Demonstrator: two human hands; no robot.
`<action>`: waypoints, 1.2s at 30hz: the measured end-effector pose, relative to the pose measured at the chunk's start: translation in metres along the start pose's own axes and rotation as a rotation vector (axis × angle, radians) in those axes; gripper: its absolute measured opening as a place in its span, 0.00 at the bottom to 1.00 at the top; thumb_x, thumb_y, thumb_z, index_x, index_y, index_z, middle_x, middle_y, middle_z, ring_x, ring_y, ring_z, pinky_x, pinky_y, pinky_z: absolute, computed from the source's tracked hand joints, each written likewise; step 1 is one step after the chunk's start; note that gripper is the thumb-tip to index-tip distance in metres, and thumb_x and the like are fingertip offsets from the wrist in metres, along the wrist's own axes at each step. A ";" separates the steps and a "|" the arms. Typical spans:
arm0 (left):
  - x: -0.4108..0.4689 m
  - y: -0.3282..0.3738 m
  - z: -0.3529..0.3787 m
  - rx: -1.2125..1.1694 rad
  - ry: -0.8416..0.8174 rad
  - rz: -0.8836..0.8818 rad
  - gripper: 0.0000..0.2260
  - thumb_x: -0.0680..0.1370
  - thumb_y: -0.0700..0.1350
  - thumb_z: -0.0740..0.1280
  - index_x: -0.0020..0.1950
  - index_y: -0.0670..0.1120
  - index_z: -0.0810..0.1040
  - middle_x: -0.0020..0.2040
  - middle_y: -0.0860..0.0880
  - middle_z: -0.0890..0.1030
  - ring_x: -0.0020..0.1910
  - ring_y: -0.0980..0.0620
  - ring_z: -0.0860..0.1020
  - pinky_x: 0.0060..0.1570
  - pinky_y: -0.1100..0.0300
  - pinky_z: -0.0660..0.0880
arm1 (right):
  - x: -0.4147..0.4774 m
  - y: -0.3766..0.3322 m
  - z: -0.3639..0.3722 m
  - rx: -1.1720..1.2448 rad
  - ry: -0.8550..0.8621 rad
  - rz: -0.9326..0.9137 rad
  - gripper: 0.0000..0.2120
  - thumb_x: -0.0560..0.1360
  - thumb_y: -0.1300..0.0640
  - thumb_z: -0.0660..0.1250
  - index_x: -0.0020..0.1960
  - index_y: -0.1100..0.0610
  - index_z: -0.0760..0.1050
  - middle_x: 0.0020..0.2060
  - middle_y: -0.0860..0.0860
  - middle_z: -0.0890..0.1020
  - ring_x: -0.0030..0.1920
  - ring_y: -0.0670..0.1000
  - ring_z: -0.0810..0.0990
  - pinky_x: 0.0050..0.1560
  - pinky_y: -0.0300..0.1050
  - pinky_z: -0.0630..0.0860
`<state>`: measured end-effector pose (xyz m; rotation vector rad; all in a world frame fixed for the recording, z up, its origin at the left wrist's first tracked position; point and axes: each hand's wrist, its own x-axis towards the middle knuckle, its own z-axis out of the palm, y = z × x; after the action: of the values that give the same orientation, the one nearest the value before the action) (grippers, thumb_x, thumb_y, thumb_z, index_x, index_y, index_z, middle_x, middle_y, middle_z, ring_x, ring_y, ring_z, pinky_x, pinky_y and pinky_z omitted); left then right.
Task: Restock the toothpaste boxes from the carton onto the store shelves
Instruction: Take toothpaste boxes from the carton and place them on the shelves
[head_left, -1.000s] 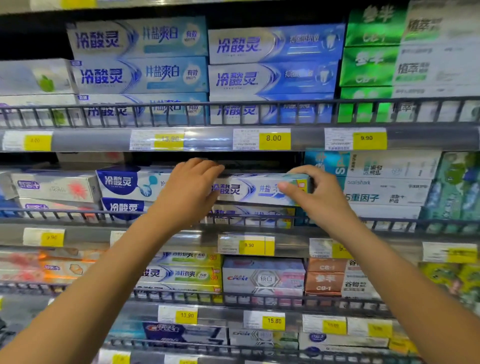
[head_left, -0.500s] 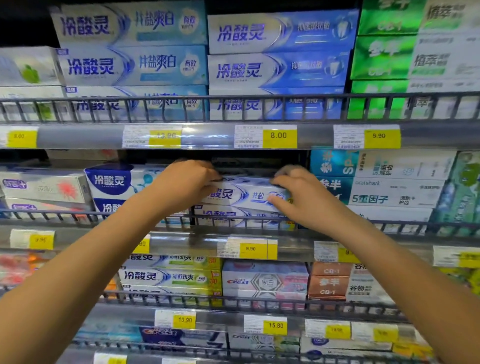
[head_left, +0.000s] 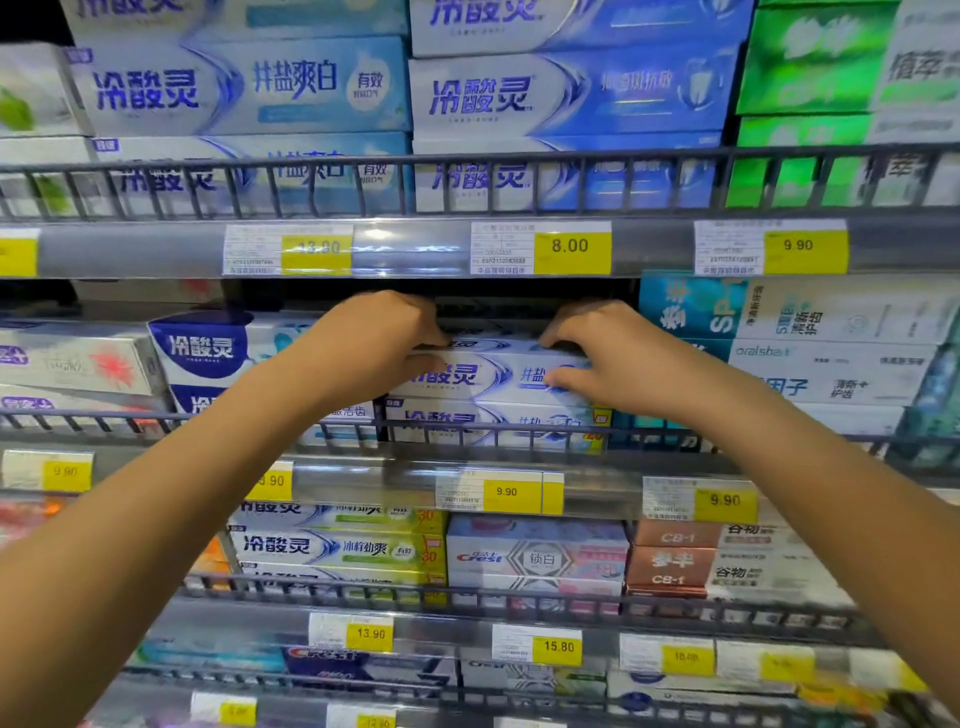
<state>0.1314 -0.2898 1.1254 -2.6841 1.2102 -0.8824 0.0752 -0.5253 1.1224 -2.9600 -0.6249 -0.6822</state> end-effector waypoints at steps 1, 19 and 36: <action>0.000 -0.001 0.001 0.000 0.008 0.007 0.10 0.76 0.49 0.67 0.51 0.44 0.82 0.46 0.46 0.79 0.45 0.43 0.78 0.41 0.52 0.75 | 0.000 0.000 0.000 0.005 0.001 -0.004 0.18 0.75 0.53 0.68 0.62 0.59 0.76 0.59 0.54 0.79 0.61 0.53 0.74 0.61 0.42 0.66; -0.006 -0.003 0.002 -0.009 0.080 0.053 0.11 0.75 0.49 0.70 0.54 0.46 0.83 0.45 0.47 0.81 0.43 0.42 0.79 0.37 0.51 0.75 | 0.001 0.011 0.001 0.069 -0.004 -0.041 0.19 0.74 0.51 0.68 0.62 0.56 0.75 0.60 0.50 0.78 0.61 0.50 0.73 0.57 0.34 0.62; -0.087 -0.084 -0.015 0.117 0.074 -0.098 0.30 0.71 0.59 0.70 0.67 0.43 0.72 0.58 0.39 0.78 0.53 0.36 0.77 0.50 0.48 0.74 | 0.058 -0.107 0.027 0.236 0.044 -0.024 0.33 0.74 0.40 0.63 0.74 0.50 0.56 0.69 0.54 0.67 0.70 0.51 0.62 0.67 0.47 0.65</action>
<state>0.1342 -0.1684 1.1203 -2.6587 1.0133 -1.0402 0.0919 -0.4021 1.1176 -2.7182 -0.6871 -0.6252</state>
